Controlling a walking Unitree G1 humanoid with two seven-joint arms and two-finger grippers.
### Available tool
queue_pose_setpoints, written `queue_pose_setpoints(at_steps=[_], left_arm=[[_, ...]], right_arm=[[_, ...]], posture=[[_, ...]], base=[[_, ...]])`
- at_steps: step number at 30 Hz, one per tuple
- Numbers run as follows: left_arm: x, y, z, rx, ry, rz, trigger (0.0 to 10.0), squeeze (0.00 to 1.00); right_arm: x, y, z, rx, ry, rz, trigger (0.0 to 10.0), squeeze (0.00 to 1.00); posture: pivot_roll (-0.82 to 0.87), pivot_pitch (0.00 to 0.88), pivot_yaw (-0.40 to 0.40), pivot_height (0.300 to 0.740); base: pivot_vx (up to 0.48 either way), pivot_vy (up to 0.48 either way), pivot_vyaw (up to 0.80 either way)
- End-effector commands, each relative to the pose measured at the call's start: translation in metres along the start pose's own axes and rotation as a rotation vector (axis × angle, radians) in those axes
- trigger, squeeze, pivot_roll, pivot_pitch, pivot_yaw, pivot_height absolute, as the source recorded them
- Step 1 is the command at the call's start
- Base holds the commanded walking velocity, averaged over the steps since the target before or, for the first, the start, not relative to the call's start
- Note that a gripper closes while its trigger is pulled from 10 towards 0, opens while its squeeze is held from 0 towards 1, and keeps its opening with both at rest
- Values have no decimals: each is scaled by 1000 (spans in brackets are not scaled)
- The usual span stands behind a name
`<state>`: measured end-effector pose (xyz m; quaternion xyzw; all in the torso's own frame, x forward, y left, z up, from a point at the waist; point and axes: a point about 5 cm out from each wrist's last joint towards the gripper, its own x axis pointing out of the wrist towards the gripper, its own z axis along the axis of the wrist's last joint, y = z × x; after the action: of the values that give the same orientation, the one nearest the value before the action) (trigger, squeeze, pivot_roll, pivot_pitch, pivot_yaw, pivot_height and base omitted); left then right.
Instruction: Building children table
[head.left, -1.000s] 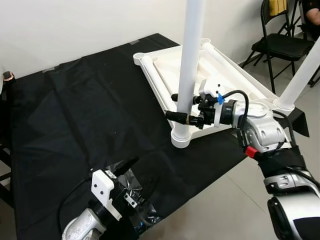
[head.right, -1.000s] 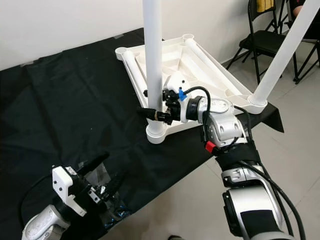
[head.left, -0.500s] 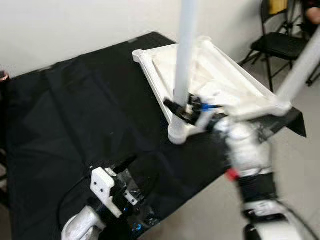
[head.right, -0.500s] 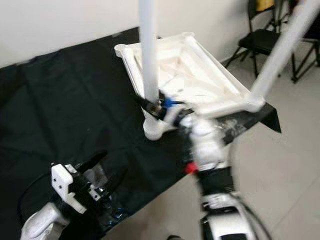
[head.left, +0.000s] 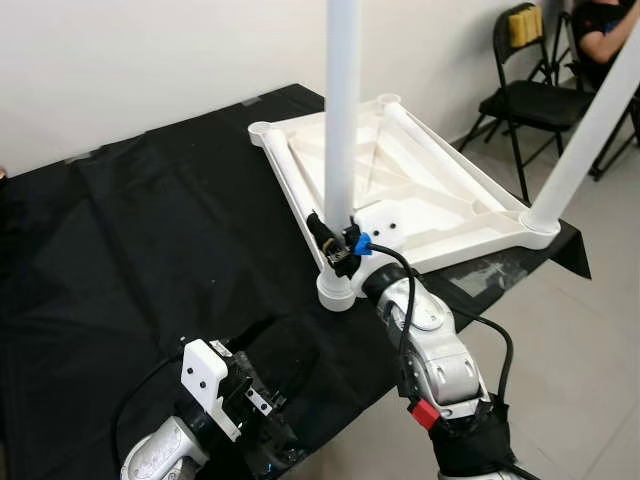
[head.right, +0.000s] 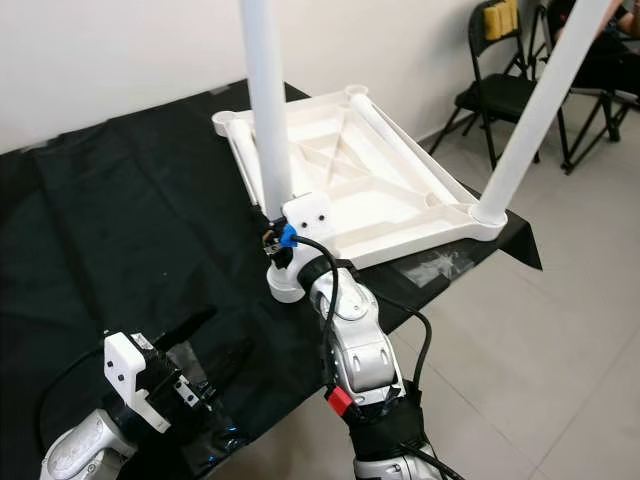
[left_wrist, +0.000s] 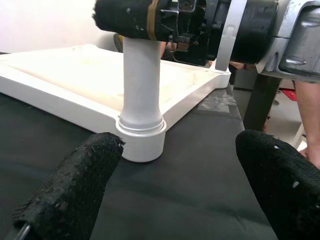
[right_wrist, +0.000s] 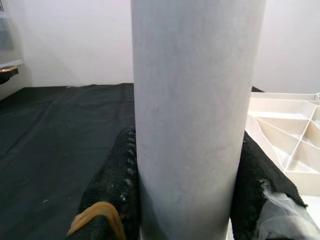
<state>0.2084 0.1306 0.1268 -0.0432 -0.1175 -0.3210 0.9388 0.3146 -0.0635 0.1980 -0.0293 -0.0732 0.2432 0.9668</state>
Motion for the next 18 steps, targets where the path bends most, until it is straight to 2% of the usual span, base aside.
queue_pose_setpoints(at_steps=[1, 4, 5, 6, 8, 12, 13, 14, 15, 18], left_arm=[[-4, 1, -3, -5, 22, 12, 10000, 0], [-4, 1, -3, -3, 22, 15, 10000, 0], [-4, 1, -3, -3, 22, 15, 10000, 0], [-4, 0, -4, -6, 22, 11, 10000, 0], [-4, 0, -4, -8, 23, 7, 10000, 0], [-3, 0, -4, -10, 22, 6, 10000, 0], [-2, 0, -4, -10, 21, 7, 10000, 0], [-2, 0, -4, -10, 20, 8, 10000, 0], [-2, 0, -4, -10, 19, 10, 10000, 0], [-1, 0, -4, -10, 17, 13, 10000, 0]], right_arm=[[-1, 11, -27, 48, 143, 28, 10000, 1000], [5, 13, -9, 54, 73, 142, 10000, 1000], [5, 13, -9, 54, 73, 142, 10000, 1000], [8, 16, 1, -7, 19, 289, 10000, 1000], [9, 18, 7, -70, -10, 430, 10000, 1000], [11, 12, 12, -127, -12, 530, 10000, 1000], [12, 8, 15, -146, -19, 576, 10000, 600], [12, 5, 19, -161, -26, 631, 10000, 157], [11, 2, 23, -183, -39, 674, 10000, 0], [12, -6, 31, -181, -40, 732, 10000, 0]], posture=[[45, 153, 16, 740], [48, 154, 16, 740], [48, 154, 16, 740], [49, 154, 16, 740], [49, 153, 16, 740], [46, 151, 15, 740], [46, 151, 12, 740], [42, 150, 11, 740], [42, 149, 10, 740], [40, 153, 9, 740]], base=[[0, 0, 0], [0, 0, 0], [0, 0, 0], [0, 0, 0], [0, 0, 0], [0, 0, 0], [0, 0, 0], [0, 0, 0], [0, 0, 0], [0, 0, 0]])
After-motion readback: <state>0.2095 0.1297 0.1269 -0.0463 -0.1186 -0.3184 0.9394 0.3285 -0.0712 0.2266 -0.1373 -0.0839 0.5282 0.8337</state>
